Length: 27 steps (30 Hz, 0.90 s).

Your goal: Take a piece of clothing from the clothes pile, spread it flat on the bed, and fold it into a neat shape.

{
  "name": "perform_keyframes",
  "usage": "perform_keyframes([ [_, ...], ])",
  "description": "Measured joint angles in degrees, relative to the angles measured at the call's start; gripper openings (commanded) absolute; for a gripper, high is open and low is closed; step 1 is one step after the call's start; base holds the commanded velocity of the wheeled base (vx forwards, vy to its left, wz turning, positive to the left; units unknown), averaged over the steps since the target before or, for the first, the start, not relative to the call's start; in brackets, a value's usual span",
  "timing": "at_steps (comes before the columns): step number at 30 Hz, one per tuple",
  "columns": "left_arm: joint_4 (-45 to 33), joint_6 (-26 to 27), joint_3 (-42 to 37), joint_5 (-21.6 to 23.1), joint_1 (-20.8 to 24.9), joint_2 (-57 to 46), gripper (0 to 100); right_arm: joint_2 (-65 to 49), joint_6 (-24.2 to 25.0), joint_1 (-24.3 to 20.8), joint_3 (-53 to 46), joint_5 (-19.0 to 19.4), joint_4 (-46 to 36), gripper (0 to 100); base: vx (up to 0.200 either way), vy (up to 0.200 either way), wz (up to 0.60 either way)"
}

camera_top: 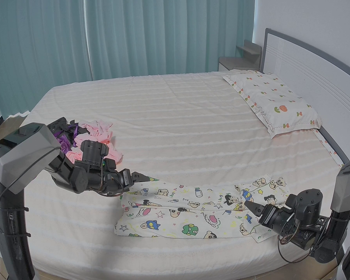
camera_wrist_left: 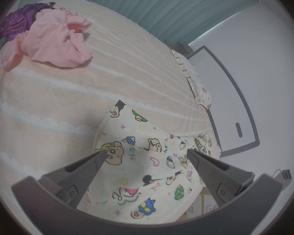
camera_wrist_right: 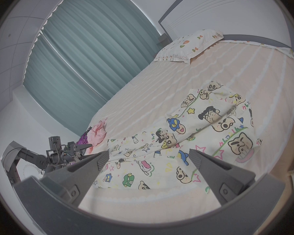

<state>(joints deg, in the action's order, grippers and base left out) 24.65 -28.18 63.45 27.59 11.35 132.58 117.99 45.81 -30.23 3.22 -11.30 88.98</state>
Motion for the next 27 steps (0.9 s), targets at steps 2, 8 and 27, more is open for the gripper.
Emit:
perform_keyframes([
  [2, -0.10, 0.20, 1.24, -0.55, 0.28, 1.40, 100, 0.34, 0.00, -0.09, -0.02, -0.02, 0.00, 100, 0.000, 0.000, 0.00],
  [8, -0.02, 0.30, 4.41, -4.17, 1.24, 4.51, 100, 0.80, 0.04, 0.09, -0.11, -0.05, 0.00, 100, 0.000, 0.000, 0.00],
  [27, -4.46, 3.63, 5.16, -5.12, 1.32, 6.94, 0, 3.04, 0.15, 0.20, 0.35, 0.06, 0.00, 100, 0.000, 0.000, 0.00],
])
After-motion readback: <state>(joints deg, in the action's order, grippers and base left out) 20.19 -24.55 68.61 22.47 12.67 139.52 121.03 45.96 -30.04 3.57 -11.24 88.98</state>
